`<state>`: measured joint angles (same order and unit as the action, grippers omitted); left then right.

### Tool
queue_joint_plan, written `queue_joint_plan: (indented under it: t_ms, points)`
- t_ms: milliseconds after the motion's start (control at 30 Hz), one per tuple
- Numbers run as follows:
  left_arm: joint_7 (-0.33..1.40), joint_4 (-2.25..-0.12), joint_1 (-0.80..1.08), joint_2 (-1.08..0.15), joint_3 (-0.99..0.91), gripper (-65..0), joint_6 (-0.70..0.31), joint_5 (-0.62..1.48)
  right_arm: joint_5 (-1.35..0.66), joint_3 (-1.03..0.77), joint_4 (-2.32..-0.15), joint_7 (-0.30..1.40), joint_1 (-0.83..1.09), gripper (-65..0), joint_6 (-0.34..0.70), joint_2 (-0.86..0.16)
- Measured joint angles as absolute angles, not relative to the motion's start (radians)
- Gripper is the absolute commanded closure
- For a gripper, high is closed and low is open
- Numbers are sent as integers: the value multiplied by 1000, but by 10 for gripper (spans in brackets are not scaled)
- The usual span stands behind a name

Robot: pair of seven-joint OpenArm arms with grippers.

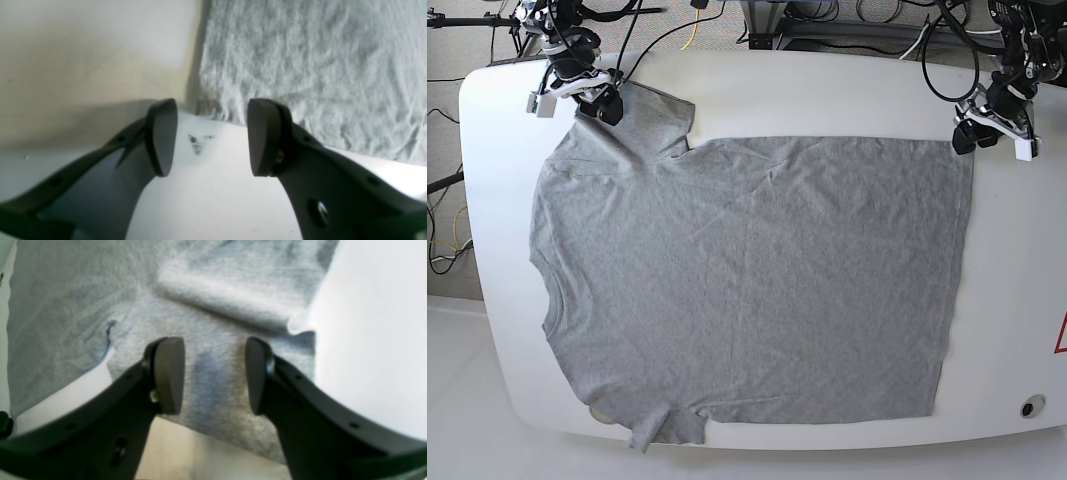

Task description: Fold the T-shirt properly

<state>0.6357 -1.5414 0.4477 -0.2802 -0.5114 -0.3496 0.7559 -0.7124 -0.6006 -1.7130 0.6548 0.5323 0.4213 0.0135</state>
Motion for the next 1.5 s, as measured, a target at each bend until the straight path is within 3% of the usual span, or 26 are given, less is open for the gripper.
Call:
queue_joint_plan:
  t_ms: [967,1500]
  points:
    - [639,-1560,448,-273,-531,-315,-348,751,-743,-607,-1707,659,533,-293,431,12]
    - [651,-1554,440,-264,-531,-301,-394,805,-863,-665,-1766,703,596,-291,424,5]
